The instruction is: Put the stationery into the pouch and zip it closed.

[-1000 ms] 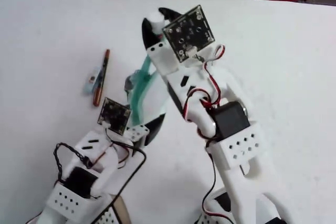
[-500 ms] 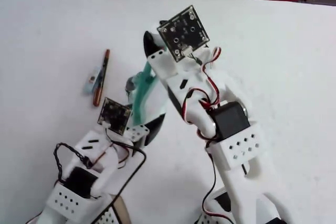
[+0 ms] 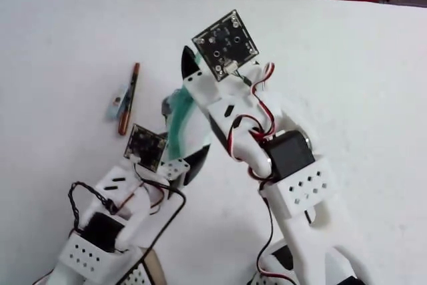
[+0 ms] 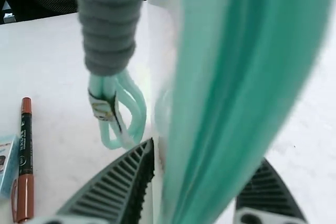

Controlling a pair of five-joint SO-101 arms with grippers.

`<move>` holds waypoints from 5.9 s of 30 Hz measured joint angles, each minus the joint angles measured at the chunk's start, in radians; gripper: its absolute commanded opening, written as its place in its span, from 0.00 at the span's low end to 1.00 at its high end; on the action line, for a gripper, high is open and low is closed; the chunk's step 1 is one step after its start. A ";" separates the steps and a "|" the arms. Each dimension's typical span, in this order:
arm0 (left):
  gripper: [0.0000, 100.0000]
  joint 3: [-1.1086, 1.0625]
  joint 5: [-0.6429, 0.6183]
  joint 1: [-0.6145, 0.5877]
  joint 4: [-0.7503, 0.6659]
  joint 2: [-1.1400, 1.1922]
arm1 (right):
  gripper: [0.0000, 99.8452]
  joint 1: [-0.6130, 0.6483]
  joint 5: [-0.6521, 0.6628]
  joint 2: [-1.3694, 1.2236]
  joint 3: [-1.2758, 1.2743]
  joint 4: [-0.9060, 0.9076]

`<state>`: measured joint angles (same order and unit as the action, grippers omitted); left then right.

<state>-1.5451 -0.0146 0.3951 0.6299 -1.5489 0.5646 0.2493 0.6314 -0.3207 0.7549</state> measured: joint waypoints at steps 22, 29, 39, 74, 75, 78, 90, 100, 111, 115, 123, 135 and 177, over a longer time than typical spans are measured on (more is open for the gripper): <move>0.25 0.000 0.000 0.000 0.000 0.000 | 0.20 -0.072 -0.242 -0.236 0.583 0.675; 0.25 0.000 0.000 0.000 0.000 0.000 | 0.20 -0.074 -0.376 -0.486 0.864 0.918; 0.25 0.000 0.000 0.000 0.000 0.000 | 0.19 -0.051 -0.358 -0.546 0.882 0.959; 0.38 0.407 0.127 -0.226 0.459 -0.012 | 0.02 -0.269 0.614 -0.502 0.957 0.961; 0.38 0.399 0.127 -0.249 0.436 -0.015 | 0.02 -0.267 0.638 -0.502 0.957 0.961; 0.38 0.361 0.127 -0.282 0.370 -0.005 | 0.02 -0.261 0.667 -0.502 0.957 0.961; 0.38 0.245 0.023 -0.308 0.164 -0.002 | 0.02 -0.221 0.686 -0.623 0.957 0.961; 0.38 0.167 -0.003 -0.187 -0.009 -0.002 | 0.02 -0.068 0.775 -0.618 0.876 0.961; 0.38 0.161 -0.003 -0.180 -0.011 -0.002 | 0.02 -0.066 0.910 -0.552 0.746 0.959; 0.38 0.161 -0.003 -0.180 -0.011 -0.002 | 0.14 -0.130 0.809 -0.554 0.813 0.959; 0.38 0.126 -0.003 -0.180 -0.012 -0.002 | 0.17 -0.252 0.655 -0.554 0.911 0.961; 0.38 0.124 -0.003 -0.180 -0.008 -0.002 | 0.31 -0.313 0.425 -0.563 0.872 0.959; 0.38 0.097 -0.003 -0.180 -0.008 0.000 | 0.02 -0.318 0.172 -0.523 0.933 0.959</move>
<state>-1.4484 -0.0176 0.2156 0.6222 -1.5489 0.2470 0.4212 0.1082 0.6122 1.7139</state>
